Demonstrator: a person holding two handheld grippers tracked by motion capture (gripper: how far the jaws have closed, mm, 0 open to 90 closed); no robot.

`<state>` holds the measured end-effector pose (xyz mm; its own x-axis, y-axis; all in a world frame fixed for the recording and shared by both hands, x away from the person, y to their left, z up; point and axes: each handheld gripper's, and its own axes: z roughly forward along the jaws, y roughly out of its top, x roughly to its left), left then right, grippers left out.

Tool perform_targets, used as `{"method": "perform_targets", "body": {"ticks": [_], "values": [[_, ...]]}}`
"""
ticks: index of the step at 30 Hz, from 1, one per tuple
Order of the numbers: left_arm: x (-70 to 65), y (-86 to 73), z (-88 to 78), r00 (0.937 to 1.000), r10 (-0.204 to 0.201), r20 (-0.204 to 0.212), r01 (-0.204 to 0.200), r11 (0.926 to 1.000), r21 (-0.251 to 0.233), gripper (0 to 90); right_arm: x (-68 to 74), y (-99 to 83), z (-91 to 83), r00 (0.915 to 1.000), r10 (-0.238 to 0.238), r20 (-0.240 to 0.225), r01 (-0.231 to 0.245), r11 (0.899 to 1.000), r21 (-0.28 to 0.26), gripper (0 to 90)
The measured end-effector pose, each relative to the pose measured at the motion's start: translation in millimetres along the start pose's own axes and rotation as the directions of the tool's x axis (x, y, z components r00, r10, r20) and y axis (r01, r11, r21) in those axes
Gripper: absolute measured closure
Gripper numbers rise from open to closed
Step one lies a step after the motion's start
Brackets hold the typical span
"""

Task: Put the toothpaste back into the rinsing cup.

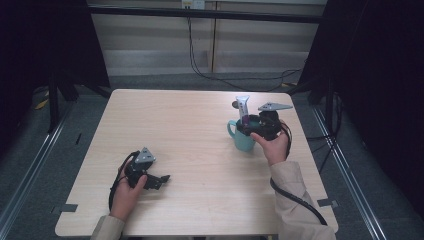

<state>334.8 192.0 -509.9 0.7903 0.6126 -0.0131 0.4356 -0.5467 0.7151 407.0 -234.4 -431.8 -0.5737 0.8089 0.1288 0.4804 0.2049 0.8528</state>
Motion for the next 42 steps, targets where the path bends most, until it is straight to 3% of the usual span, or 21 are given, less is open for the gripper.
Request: {"method": "perform_targets", "body": {"ticks": [15, 19, 28, 42], "values": [[0.0, 0.0, 0.0, 1.0000, 0.000, 0.000, 0.000, 1.0000, 0.001, 8.4, 0.5, 0.4, -9.0, 0.9998, 0.005, 0.017, -0.005, 1.000, 0.020, 17.2], [0.0, 0.0, 0.0, 1.0000, 0.000, 0.000, 0.000, 1.0000, 0.001, 8.3, 3.0, 1.2, -12.4, 0.9992, -0.014, 0.038, 0.013, 1.000, 0.028, 16.6], [0.0, 0.0, -0.1, 1.0000, 0.000, 0.000, 0.000, 1.0000, 0.001, 8.3, 12.1, 4.4, -21.9, 0.9990, -0.036, 0.028, 0.035, 0.999, 0.028, 15.5], [0.1, 0.0, -0.1, 1.0000, 0.000, 0.000, 0.000, 1.0000, 0.002, 8.3, 18.7, 1.1, -29.5, 0.9996, -0.025, 0.012, 0.024, 0.999, 0.043, 14.9]]}}
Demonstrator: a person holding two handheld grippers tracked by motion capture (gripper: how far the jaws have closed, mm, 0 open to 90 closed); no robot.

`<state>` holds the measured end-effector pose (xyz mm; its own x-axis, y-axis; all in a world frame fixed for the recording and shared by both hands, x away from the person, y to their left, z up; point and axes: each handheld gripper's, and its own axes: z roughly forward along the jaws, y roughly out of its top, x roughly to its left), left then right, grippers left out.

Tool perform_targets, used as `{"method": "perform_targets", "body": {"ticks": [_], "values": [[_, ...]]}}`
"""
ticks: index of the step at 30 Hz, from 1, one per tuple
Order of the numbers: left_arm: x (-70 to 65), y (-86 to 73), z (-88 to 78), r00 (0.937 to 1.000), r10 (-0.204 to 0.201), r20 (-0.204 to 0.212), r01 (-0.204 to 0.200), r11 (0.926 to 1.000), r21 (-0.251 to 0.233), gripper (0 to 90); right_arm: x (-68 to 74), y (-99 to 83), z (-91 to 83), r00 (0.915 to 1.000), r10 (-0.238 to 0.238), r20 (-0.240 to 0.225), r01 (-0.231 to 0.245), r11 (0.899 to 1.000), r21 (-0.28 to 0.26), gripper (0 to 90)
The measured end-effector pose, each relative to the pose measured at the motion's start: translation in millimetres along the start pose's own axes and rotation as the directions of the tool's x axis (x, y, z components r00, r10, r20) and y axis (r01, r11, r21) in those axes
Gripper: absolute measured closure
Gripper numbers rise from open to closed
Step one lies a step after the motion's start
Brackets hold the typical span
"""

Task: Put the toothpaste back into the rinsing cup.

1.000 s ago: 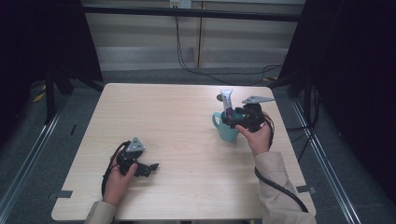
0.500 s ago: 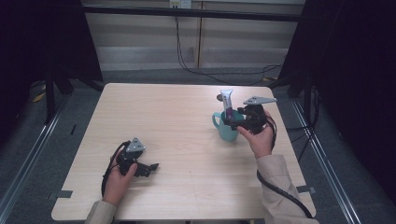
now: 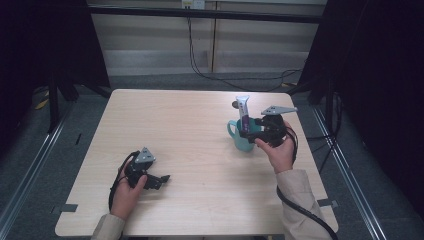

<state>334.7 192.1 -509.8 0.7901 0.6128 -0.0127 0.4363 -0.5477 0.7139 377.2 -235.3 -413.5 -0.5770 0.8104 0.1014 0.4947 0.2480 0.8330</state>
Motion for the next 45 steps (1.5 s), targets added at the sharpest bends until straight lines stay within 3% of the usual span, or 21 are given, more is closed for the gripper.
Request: {"method": "perform_targets", "body": {"ticks": [24, 31, 45], "values": [[-0.1, 0.0, 0.2, 1.0000, 0.000, 0.001, 0.000, 1.0000, -0.003, 8.2, 21.2, 0.3, -10.3, 0.9952, -0.045, -0.087, 0.046, 0.999, 0.001, 14.5], [-0.1, 0.0, 0.3, 1.0000, 0.000, 0.001, 0.000, 1.0000, -0.003, 8.2, 29.9, -2.3, -13.3, 0.9884, -0.088, -0.124, 0.089, 0.996, 0.005, 14.5], [0.1, 0.0, 0.0, 1.0000, 0.000, 0.004, 0.000, 1.0000, 0.000, 8.2, 42.3, -14.7, -14.0, 0.9768, -0.115, -0.180, 0.119, 0.993, 0.013, 14.5]]}}
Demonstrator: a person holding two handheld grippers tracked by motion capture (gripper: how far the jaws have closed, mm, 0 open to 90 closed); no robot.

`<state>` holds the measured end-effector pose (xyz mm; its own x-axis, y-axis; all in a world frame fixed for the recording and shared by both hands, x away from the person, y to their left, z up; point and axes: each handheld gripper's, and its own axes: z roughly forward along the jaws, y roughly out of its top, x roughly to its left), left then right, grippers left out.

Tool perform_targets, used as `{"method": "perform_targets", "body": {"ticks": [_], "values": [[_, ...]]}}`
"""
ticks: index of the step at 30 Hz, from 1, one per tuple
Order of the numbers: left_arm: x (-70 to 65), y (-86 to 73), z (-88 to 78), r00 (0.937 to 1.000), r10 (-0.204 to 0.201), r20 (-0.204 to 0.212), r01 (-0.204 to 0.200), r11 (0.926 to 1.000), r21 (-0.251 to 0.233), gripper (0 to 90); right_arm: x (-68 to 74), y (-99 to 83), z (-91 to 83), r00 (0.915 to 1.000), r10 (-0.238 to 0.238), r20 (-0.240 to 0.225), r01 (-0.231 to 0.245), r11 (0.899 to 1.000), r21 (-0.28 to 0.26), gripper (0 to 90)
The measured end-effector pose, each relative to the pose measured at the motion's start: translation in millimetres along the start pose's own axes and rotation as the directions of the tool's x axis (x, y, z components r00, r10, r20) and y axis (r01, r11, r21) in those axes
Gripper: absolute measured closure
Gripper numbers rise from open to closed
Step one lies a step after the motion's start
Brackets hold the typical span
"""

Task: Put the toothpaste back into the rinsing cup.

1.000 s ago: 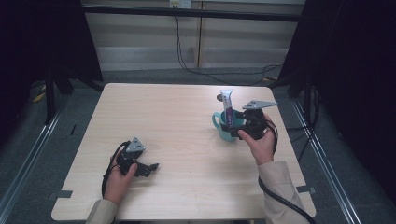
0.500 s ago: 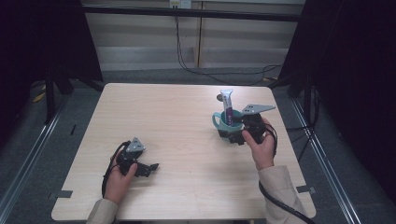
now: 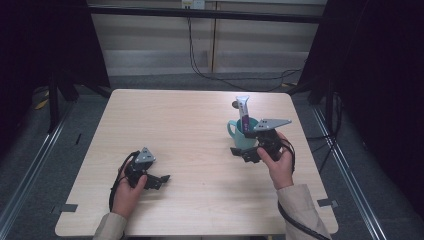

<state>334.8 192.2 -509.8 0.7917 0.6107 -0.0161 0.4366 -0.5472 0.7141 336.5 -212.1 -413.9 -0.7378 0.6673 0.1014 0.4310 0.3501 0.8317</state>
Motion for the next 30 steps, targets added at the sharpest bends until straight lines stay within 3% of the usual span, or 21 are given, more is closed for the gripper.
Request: {"method": "perform_targets", "body": {"ticks": [30], "values": [[0.0, 0.0, 0.1, 1.0000, 0.000, 0.000, 0.000, 1.0000, -0.001, 8.2, 8.8, -39.9, -7.6, 0.9995, -0.004, -0.032, 0.005, 0.999, 0.032, 14.6]]}}
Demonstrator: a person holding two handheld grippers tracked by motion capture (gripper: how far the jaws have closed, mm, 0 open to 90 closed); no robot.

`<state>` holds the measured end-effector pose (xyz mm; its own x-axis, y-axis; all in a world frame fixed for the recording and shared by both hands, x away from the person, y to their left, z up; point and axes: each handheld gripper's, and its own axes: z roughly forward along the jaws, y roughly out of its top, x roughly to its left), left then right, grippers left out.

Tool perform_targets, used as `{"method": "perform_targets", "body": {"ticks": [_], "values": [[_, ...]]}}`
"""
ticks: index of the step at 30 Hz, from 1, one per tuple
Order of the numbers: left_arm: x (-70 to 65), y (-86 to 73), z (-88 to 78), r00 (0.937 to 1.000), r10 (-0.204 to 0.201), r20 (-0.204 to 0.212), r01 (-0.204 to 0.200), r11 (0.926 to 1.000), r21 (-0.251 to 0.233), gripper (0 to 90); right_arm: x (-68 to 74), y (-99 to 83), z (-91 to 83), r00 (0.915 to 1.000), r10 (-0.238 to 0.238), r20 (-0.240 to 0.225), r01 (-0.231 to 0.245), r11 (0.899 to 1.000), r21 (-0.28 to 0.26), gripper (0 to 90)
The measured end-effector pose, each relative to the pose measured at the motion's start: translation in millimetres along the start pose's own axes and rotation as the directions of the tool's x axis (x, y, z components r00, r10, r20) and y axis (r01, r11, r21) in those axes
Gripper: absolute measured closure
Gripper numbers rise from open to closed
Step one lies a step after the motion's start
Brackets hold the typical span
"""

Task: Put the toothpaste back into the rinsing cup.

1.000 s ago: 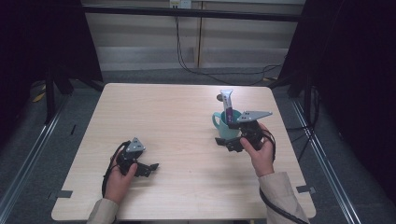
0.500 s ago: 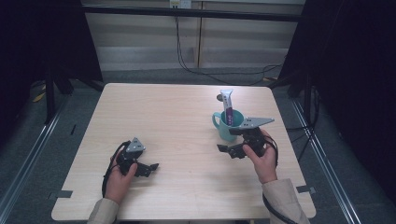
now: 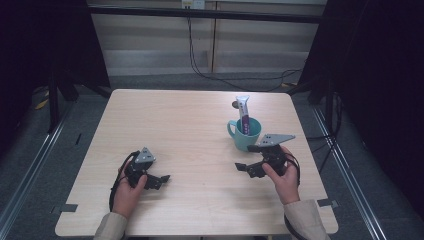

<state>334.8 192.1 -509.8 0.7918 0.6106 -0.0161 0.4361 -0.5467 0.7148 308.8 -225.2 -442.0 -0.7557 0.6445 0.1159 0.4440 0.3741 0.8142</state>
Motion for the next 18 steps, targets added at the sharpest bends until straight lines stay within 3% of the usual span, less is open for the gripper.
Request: {"method": "perform_targets", "body": {"ticks": [18], "values": [[0.1, 0.0, 0.1, 1.0000, 0.001, 0.001, -0.001, 1.0000, 0.000, 8.1, -4.0, -31.3, -7.9, 0.9994, 0.035, 0.000, -0.035, 0.999, 0.004, 14.6]]}}
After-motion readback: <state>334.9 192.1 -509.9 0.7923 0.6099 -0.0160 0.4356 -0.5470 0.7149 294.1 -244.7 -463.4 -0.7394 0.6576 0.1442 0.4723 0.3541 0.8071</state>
